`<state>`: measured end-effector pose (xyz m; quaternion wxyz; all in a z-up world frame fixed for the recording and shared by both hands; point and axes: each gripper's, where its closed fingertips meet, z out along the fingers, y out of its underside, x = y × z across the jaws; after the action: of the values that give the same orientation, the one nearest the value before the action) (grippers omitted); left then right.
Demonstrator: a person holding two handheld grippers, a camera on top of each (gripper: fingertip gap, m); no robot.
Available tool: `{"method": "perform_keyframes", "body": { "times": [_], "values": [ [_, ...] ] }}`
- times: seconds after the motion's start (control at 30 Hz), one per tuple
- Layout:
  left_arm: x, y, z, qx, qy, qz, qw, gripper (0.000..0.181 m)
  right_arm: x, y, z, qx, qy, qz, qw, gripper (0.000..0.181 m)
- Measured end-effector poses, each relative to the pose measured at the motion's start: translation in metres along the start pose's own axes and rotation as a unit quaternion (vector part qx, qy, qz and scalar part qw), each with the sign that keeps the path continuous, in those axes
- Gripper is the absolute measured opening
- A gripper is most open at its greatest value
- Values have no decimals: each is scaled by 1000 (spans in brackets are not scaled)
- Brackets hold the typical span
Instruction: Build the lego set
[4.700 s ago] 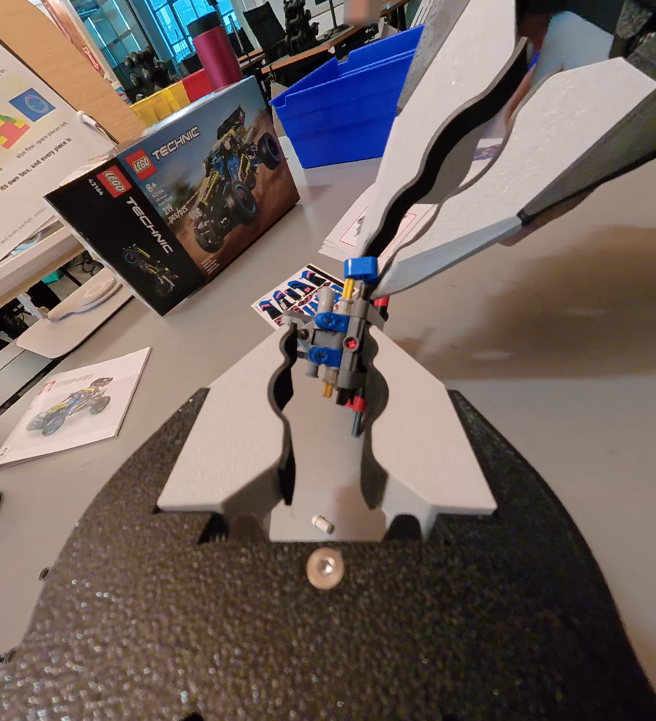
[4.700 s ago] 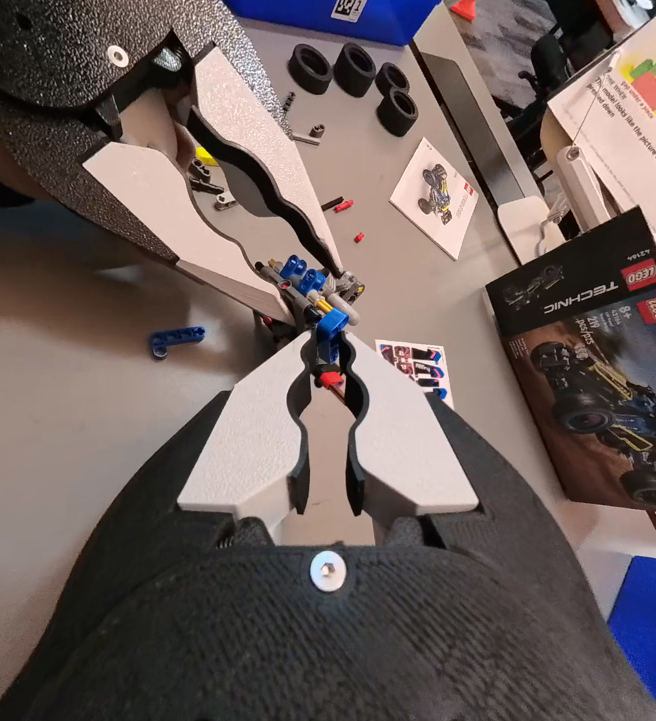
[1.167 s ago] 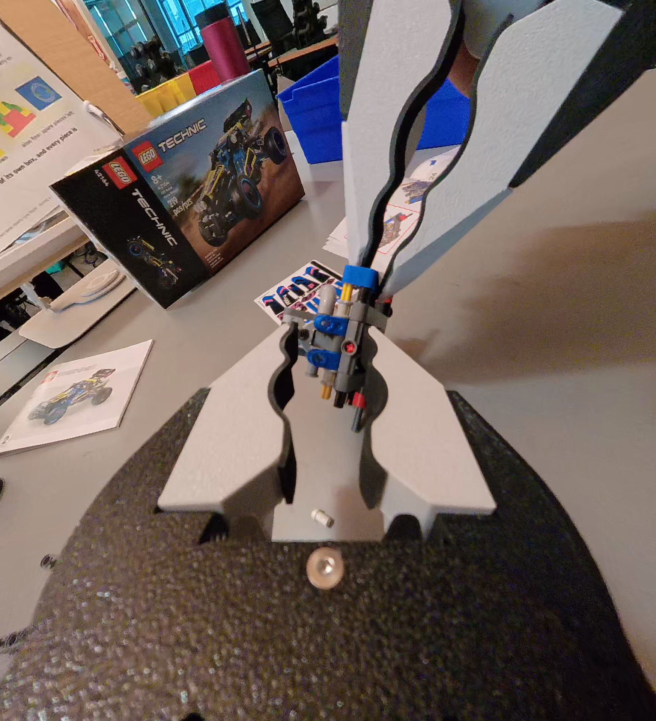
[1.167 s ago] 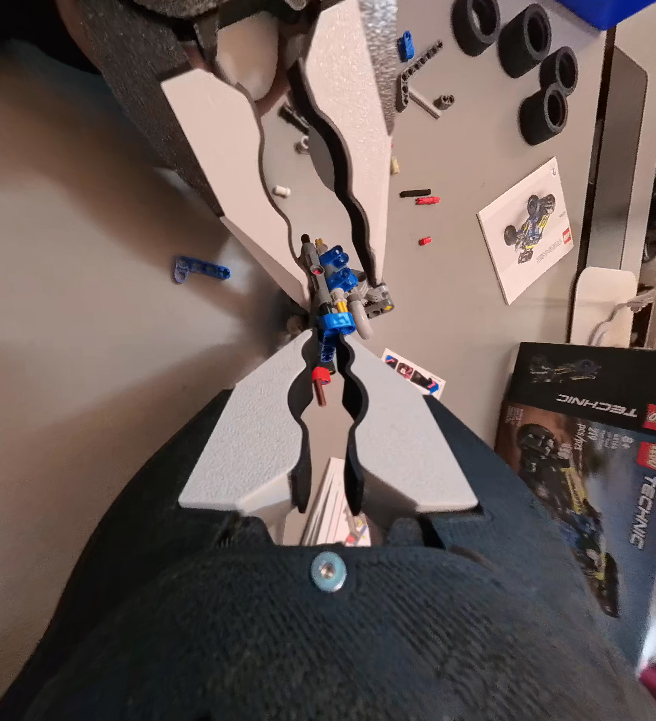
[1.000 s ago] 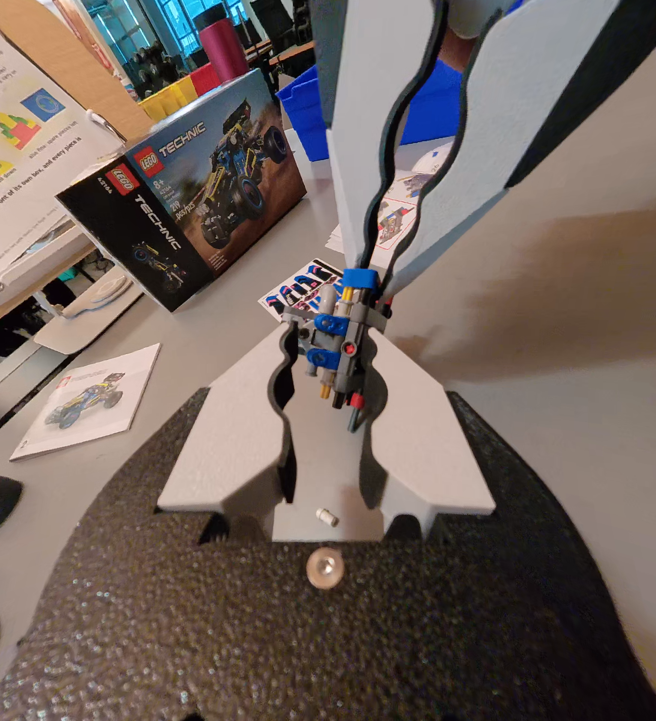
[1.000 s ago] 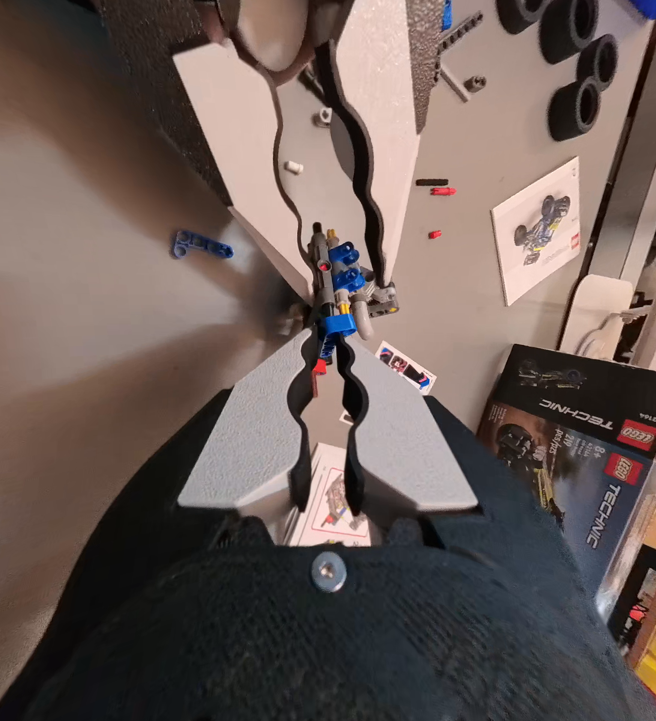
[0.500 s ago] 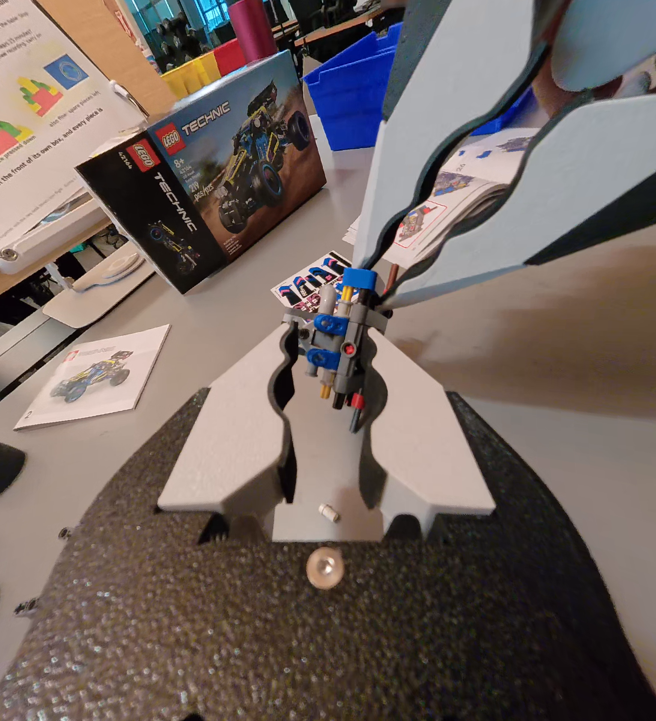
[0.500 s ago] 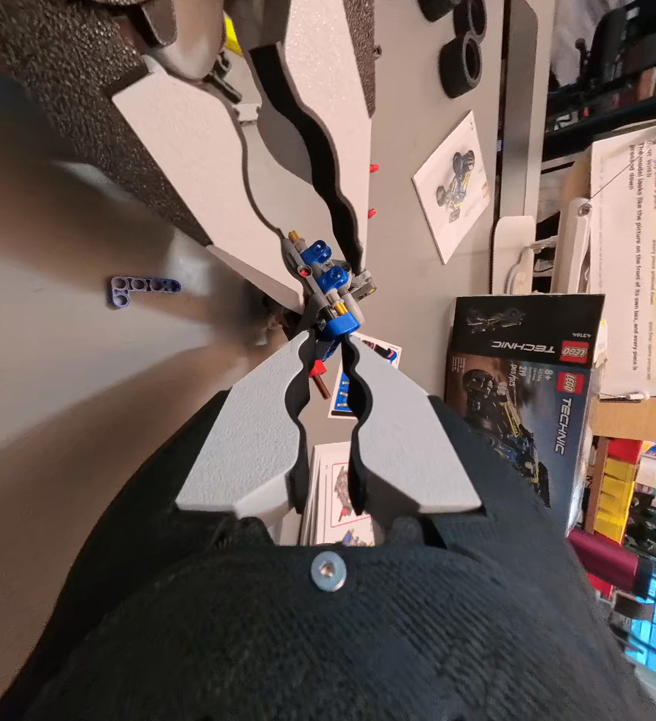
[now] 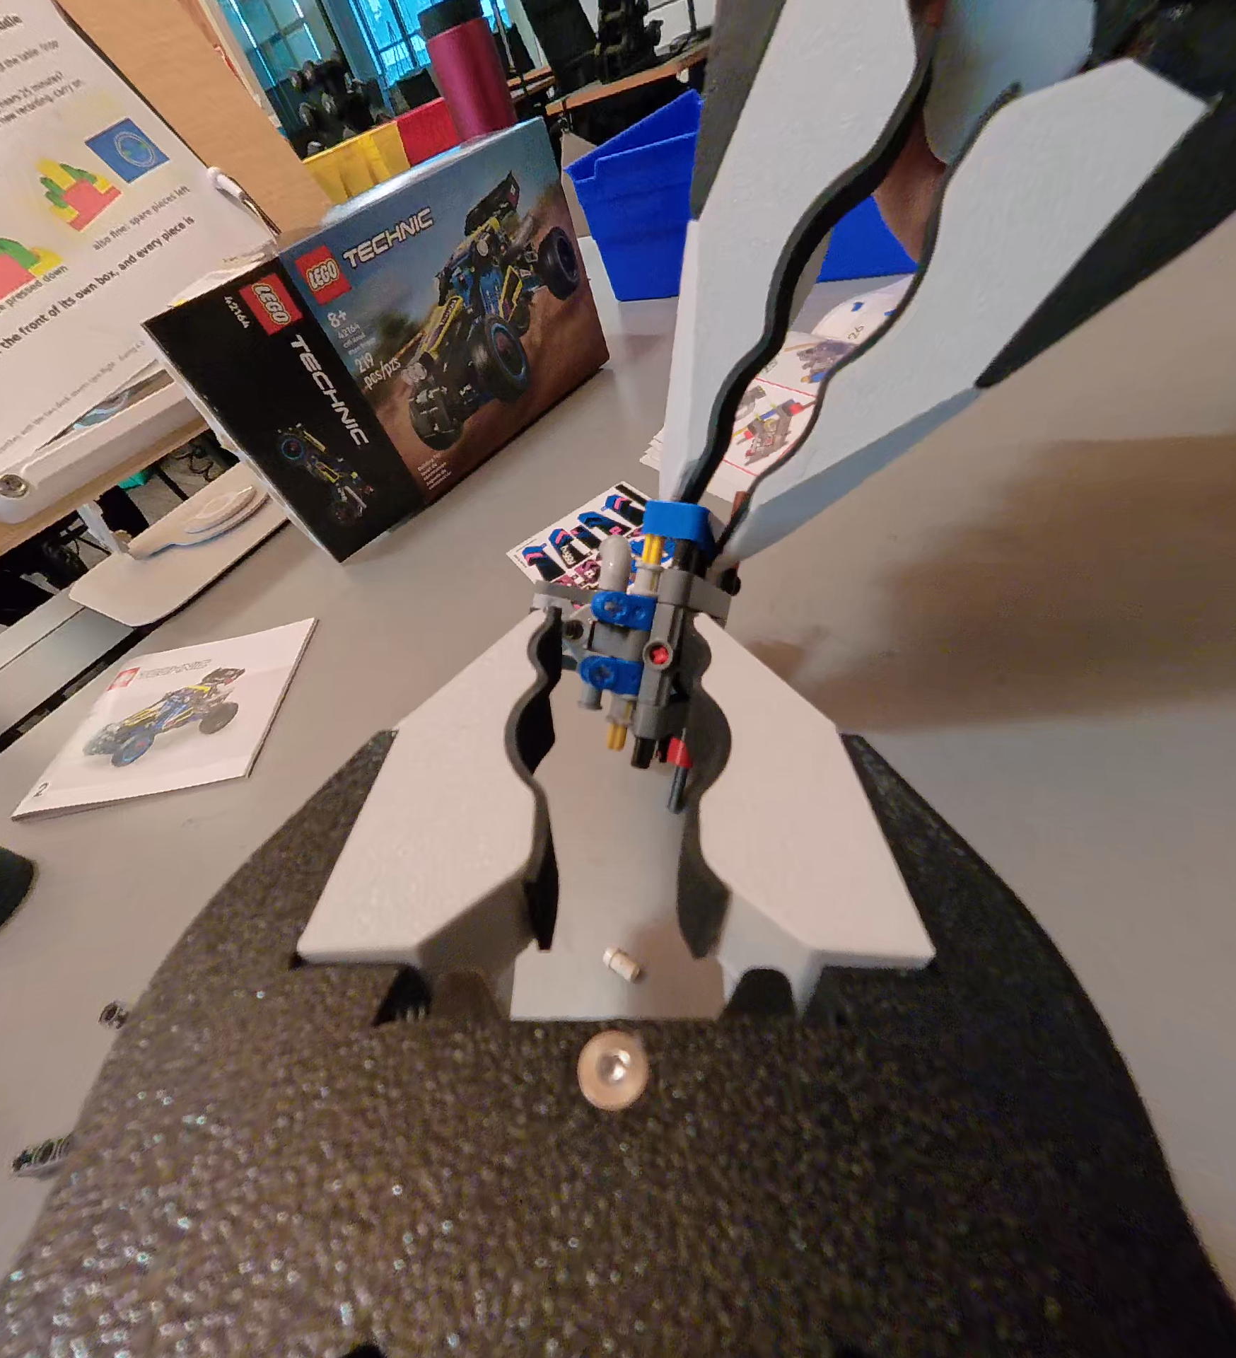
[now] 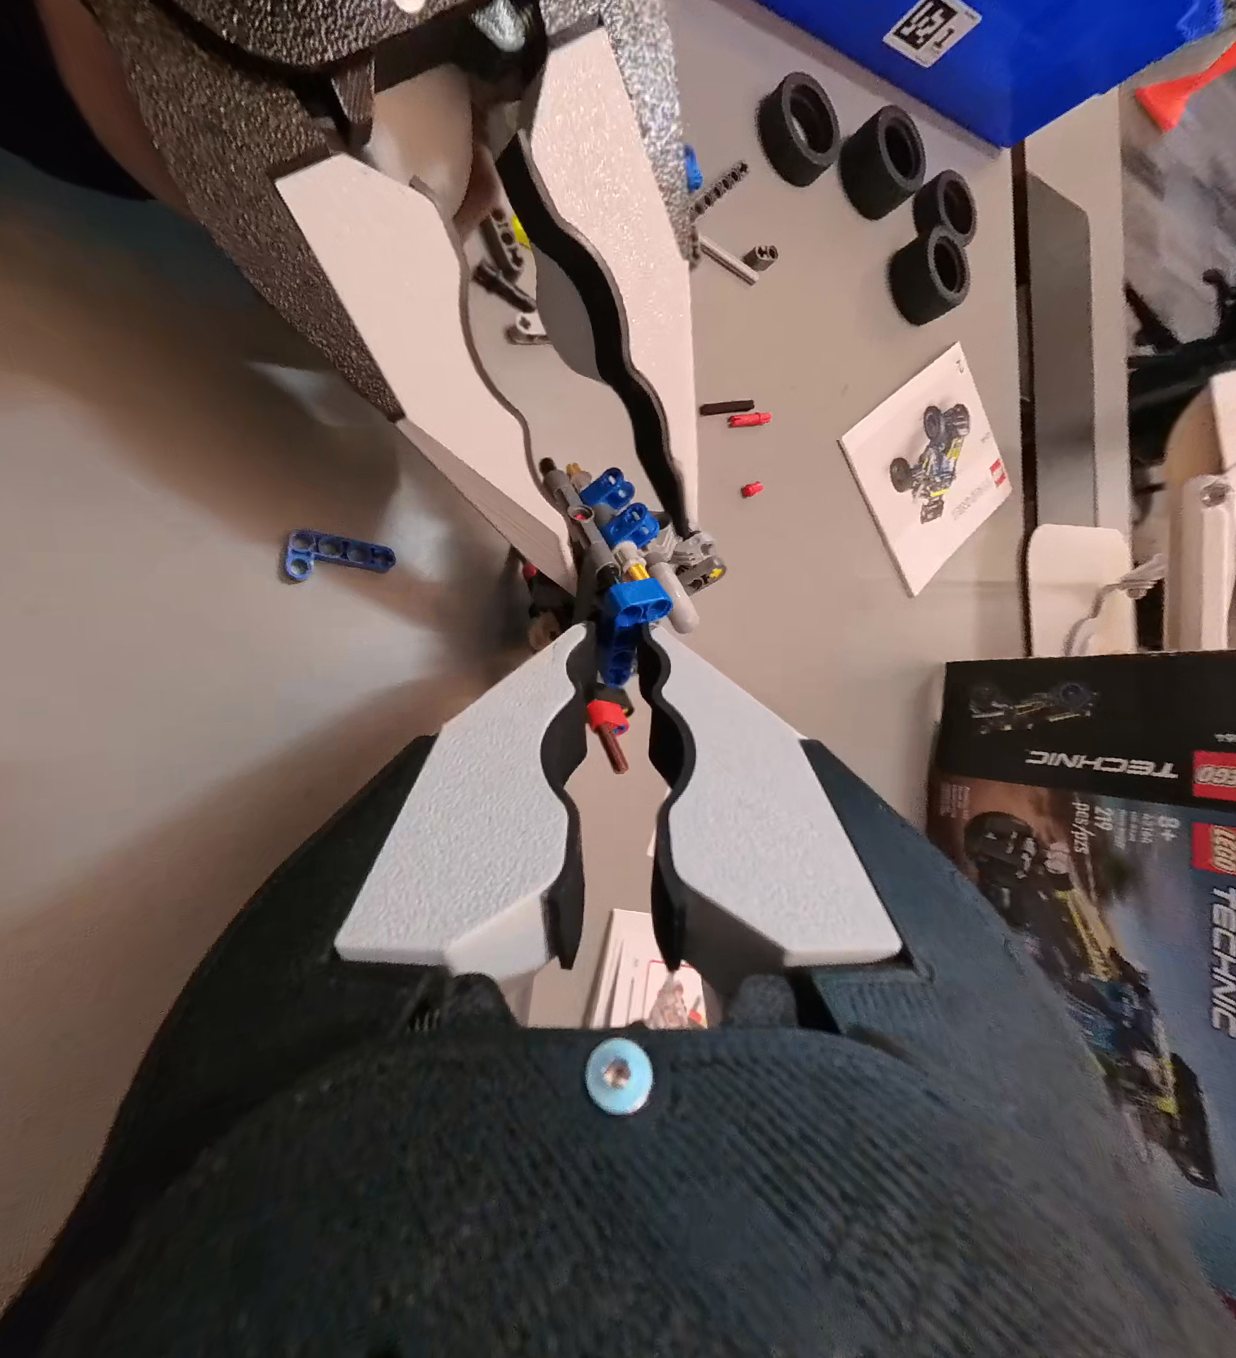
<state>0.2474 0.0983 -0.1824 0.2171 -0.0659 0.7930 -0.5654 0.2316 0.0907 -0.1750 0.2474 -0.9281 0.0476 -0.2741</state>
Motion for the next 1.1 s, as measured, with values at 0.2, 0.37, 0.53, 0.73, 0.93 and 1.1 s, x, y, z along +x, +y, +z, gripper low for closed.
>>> {"method": "perform_keyframes", "body": {
  "times": [0.2, 0.37, 0.53, 0.73, 0.93, 1.1],
  "values": [
    [2, 0, 0, 0, 6, 2, 1000, 29, -3, 1, -1, 4, -38, 16, 999, 7],
    [3, 0, 1, 1, 8, 4, 1000, 29, -4, 1, -1, 15, -71, 14, 997, 7],
    [3, -1, 1, 2, 10, 6, 1000, 29, -6, 1, -2, 25, -112, 10, 993, 7],
    [4, -1, 1, 2, 10, 8, 1000, 29, -6, 2, -3, 40, -128, 12, 991, 5],
    [5, -1, 1, 2, 13, 9, 1000, 29, -6, 3, -4, 43, -132, 9, 990, 5],
    [7, -1, 2, 1, 17, 11, 1000, 29, -10, 6, -5, 19, -149, 3, 989, 6]
  ]
}}
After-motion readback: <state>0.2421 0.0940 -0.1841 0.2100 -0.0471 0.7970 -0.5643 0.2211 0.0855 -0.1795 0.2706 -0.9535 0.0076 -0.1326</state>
